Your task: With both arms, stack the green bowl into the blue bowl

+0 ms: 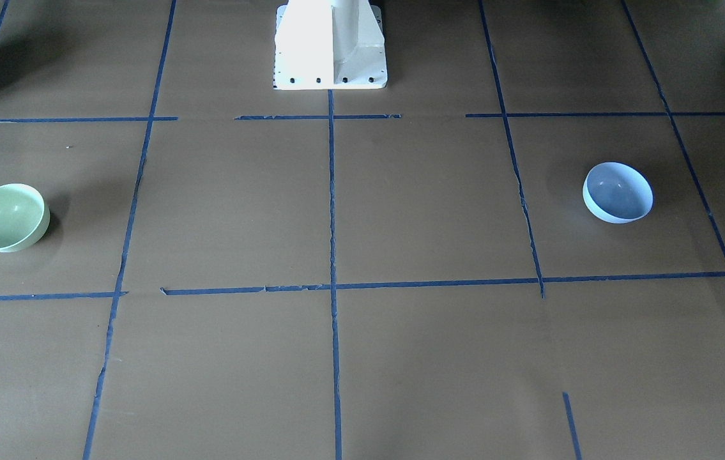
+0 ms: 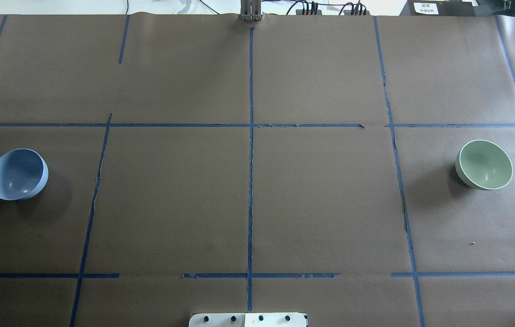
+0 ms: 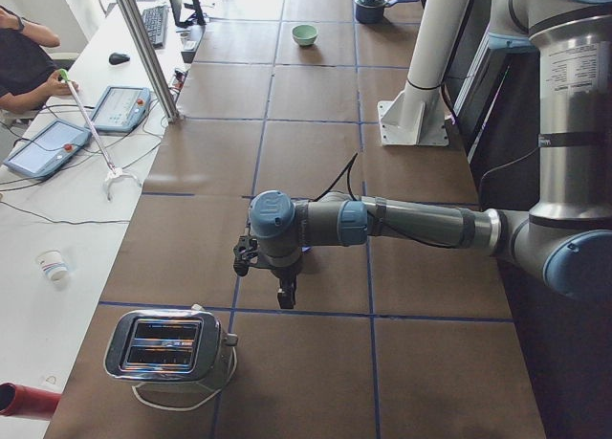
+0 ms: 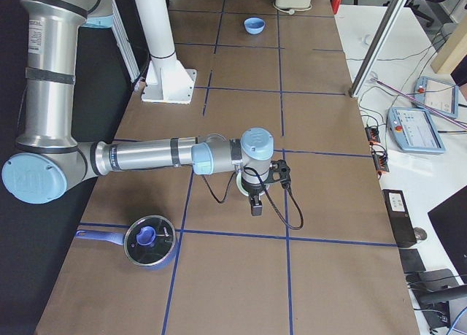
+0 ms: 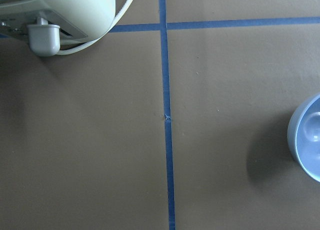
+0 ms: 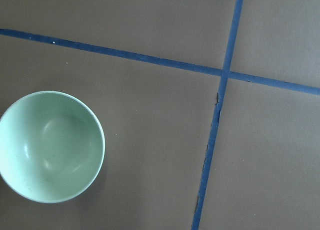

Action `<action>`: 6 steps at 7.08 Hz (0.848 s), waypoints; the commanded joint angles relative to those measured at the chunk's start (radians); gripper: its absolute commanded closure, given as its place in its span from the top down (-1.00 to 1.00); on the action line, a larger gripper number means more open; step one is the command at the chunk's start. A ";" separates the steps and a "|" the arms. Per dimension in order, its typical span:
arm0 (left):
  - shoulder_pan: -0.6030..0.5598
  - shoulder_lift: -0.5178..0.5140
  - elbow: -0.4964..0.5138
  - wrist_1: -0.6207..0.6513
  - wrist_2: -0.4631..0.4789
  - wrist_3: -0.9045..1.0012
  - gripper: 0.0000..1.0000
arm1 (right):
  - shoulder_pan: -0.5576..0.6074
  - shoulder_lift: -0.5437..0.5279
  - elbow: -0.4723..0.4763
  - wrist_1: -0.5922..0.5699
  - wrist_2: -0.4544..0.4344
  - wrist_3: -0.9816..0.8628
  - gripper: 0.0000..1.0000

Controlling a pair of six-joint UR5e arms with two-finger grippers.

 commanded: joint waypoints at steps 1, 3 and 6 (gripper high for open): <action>-0.008 0.018 -0.029 -0.023 0.011 0.044 1.00 | -0.003 -0.002 0.001 0.002 0.005 0.001 1.00; -0.009 0.026 -0.026 -0.025 0.013 0.039 1.00 | -0.003 -0.017 0.004 0.017 0.020 0.001 1.00; -0.009 0.024 -0.032 -0.025 0.005 0.038 1.00 | -0.004 -0.027 0.003 0.019 0.057 -0.009 1.00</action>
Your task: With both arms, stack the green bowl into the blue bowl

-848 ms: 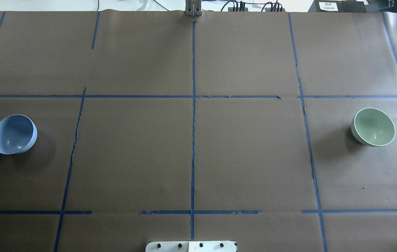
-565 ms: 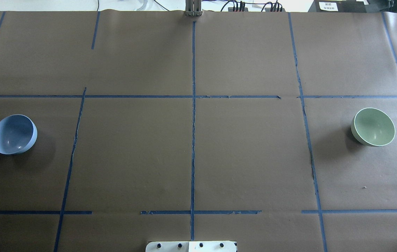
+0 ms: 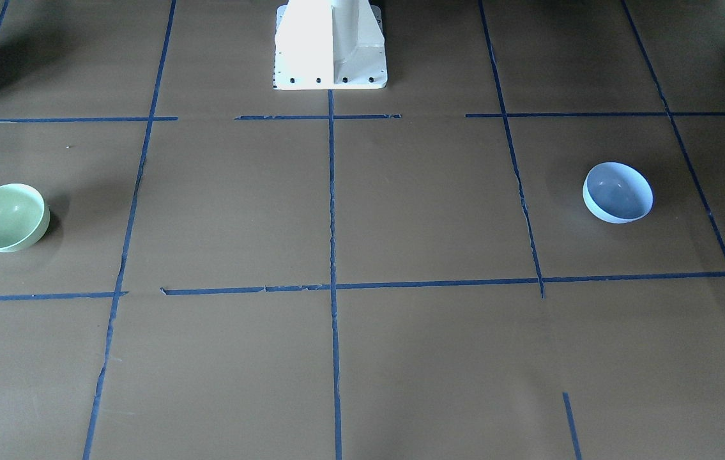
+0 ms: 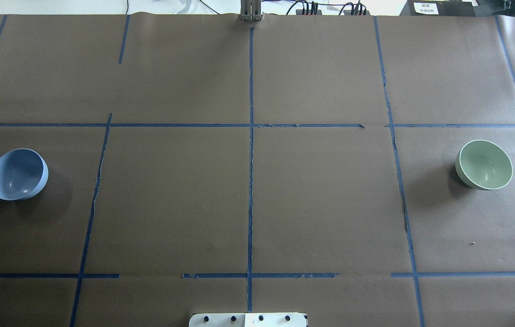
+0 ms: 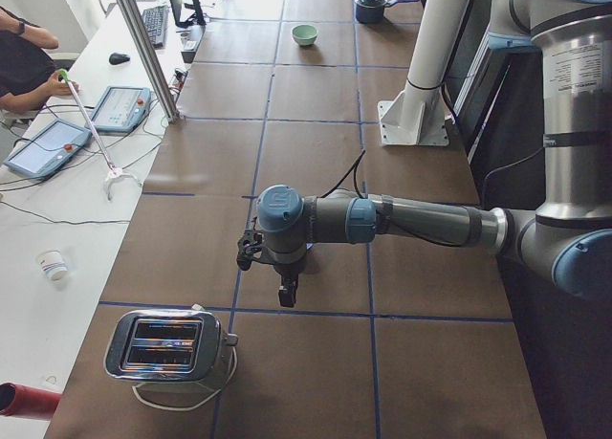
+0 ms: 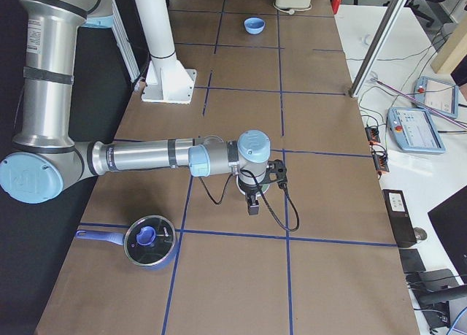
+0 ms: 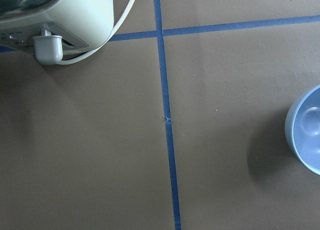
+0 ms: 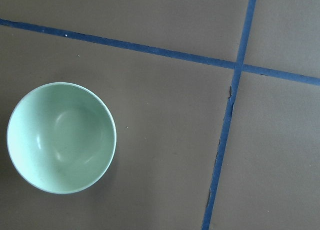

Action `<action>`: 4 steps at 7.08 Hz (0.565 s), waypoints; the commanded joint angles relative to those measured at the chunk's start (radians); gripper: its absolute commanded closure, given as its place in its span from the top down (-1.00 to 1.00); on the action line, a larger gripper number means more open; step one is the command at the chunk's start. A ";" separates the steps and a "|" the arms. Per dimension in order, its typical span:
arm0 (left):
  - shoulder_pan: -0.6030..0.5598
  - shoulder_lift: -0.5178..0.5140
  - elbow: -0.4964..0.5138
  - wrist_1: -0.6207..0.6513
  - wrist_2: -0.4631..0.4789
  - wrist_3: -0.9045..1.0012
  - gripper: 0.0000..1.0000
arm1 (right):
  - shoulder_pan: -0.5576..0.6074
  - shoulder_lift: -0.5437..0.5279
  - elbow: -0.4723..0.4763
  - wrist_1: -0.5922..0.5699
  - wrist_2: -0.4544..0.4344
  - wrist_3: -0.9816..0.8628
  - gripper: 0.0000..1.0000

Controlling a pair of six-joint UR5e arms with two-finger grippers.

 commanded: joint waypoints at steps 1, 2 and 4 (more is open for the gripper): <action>0.000 -0.001 0.008 -0.001 0.001 0.001 1.00 | -0.002 -0.007 0.001 0.005 0.019 0.002 1.00; -0.002 0.005 -0.011 -0.014 -0.002 0.007 1.00 | -0.005 -0.007 0.001 0.006 0.019 -0.001 1.00; 0.021 0.025 -0.015 -0.049 -0.009 -0.008 1.00 | -0.042 -0.009 -0.002 0.075 0.018 0.001 1.00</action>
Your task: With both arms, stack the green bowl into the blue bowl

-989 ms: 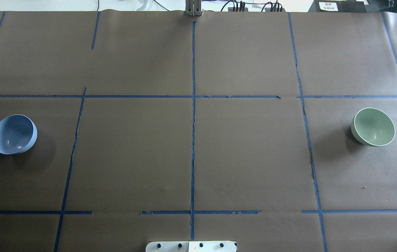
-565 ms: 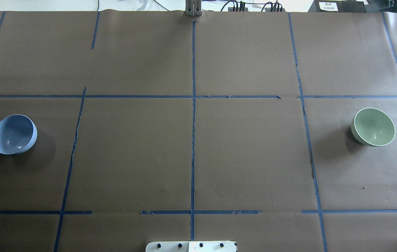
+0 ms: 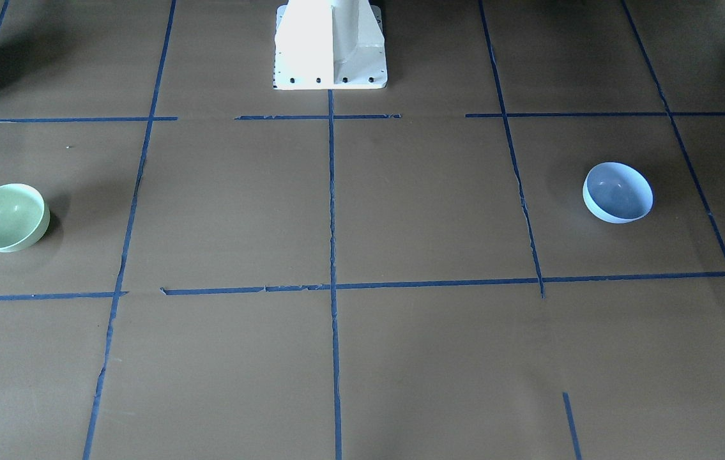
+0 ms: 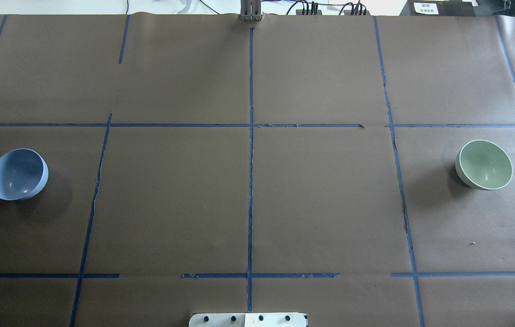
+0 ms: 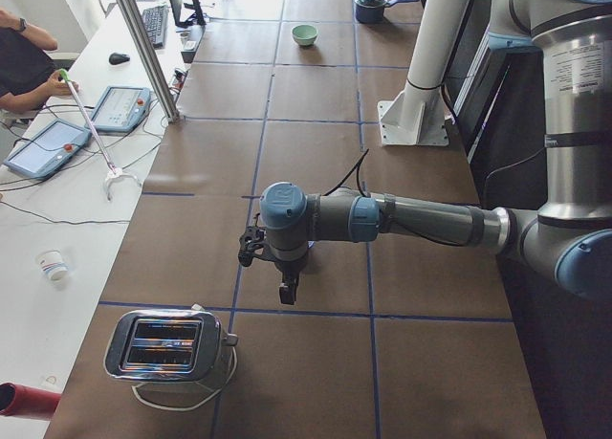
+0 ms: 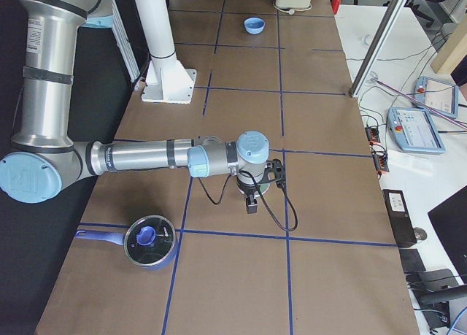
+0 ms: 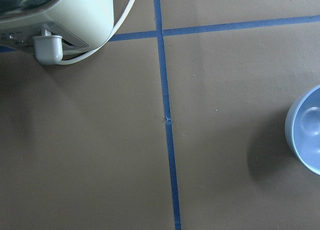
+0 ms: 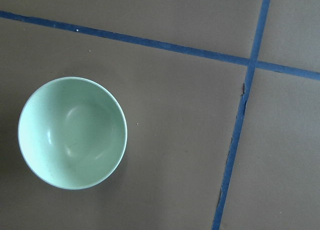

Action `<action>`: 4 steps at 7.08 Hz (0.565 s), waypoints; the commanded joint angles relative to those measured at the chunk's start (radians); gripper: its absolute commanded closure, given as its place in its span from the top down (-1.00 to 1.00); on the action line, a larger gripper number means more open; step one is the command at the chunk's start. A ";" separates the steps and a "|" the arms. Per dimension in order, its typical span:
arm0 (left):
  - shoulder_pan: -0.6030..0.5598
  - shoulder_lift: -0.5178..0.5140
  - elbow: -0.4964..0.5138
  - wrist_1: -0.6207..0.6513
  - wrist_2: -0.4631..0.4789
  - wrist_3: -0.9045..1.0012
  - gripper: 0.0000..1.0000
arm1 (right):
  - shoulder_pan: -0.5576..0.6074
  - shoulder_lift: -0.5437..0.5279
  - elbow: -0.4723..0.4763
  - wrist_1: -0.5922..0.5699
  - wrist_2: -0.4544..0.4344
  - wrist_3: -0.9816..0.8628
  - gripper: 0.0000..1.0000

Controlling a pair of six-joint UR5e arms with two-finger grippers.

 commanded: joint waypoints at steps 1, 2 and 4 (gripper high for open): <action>0.101 0.007 0.003 -0.093 -0.015 -0.157 1.00 | -0.030 -0.003 -0.005 0.053 -0.001 0.009 1.00; 0.214 0.007 0.038 -0.267 -0.014 -0.348 1.00 | -0.033 -0.003 -0.005 0.053 0.001 0.010 1.00; 0.406 -0.003 0.130 -0.603 0.008 -0.713 1.00 | -0.041 -0.003 -0.007 0.056 0.001 0.010 1.00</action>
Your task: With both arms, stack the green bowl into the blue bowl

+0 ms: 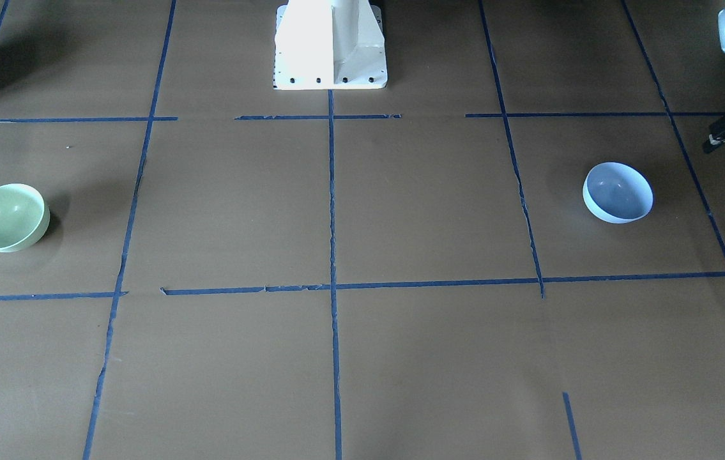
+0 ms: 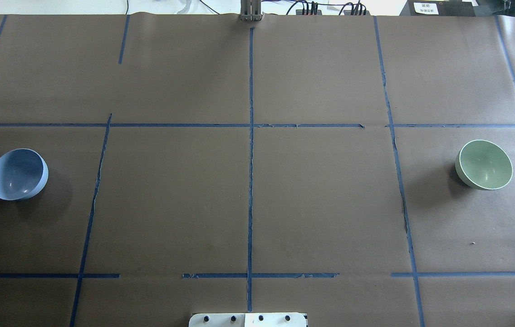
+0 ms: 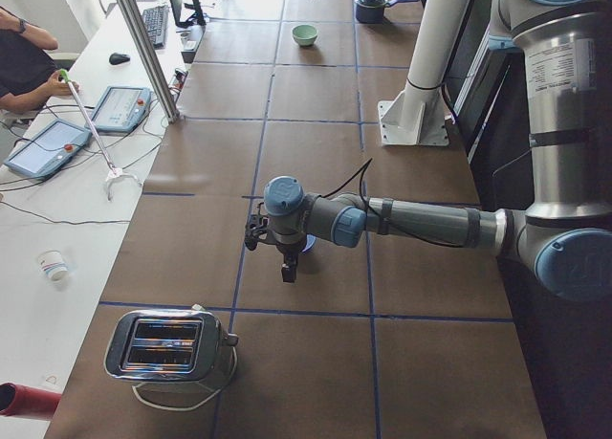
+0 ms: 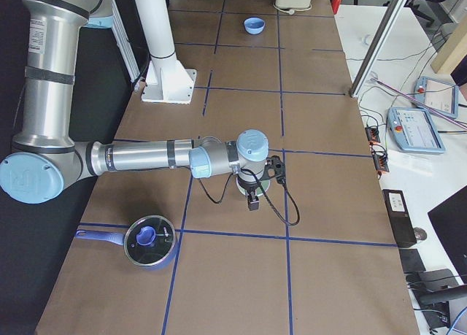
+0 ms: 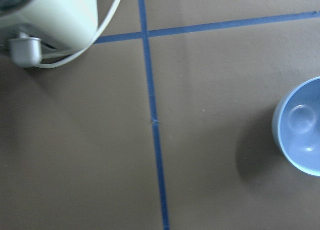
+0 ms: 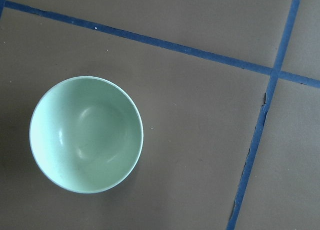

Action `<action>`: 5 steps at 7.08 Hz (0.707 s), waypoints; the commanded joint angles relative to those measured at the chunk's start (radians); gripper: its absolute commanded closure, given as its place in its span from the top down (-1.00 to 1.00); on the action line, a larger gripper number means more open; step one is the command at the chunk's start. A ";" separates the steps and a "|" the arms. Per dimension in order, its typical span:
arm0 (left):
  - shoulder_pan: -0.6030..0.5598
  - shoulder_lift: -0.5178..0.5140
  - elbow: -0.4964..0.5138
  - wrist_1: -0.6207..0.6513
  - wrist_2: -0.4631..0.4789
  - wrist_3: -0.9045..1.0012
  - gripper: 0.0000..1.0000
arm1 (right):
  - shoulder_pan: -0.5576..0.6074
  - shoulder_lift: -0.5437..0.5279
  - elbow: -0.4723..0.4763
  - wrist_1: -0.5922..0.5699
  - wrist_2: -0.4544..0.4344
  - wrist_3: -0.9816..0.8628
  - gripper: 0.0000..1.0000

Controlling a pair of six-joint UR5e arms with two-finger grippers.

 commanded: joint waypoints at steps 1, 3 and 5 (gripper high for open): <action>0.158 -0.021 0.098 -0.269 0.022 -0.323 1.00 | -0.003 0.000 -0.001 0.003 0.000 0.000 1.00; 0.160 -0.094 0.200 -0.276 0.013 -0.369 0.94 | -0.003 0.000 -0.007 0.000 0.000 0.001 1.00; 0.204 -0.123 0.234 -0.275 0.013 -0.380 -0.36 | -0.004 -0.006 -0.007 0.001 0.002 0.001 1.00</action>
